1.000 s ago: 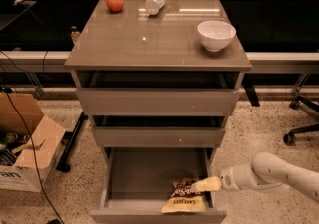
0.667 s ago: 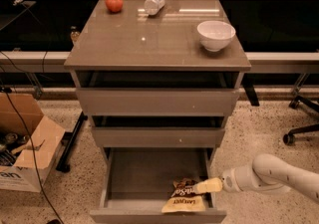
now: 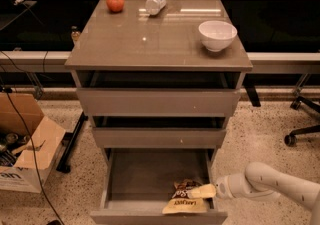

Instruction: Pick brown chip bag from bottom drawer and place on counter

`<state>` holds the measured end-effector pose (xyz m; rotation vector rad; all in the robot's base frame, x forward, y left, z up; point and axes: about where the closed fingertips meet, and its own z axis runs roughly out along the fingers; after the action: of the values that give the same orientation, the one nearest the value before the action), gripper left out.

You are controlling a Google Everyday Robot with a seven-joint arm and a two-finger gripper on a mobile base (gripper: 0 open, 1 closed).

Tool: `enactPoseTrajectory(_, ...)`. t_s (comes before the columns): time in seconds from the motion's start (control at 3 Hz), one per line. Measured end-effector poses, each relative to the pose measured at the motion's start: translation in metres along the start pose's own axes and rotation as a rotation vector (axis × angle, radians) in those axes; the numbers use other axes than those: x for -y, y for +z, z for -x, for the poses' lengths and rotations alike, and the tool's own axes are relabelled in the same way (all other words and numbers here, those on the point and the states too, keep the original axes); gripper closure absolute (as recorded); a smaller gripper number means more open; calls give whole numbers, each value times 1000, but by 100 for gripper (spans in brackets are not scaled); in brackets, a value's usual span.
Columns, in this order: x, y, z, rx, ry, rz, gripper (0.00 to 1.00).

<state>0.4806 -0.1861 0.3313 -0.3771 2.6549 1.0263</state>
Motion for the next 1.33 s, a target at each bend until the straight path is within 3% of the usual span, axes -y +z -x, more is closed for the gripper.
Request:
enactPoseTrajectory(0.67, 25, 58, -32, -26, 114, 87, 3)
enactPoseTrajectory(1.33, 30, 84, -47, -55, 155, 97, 49)
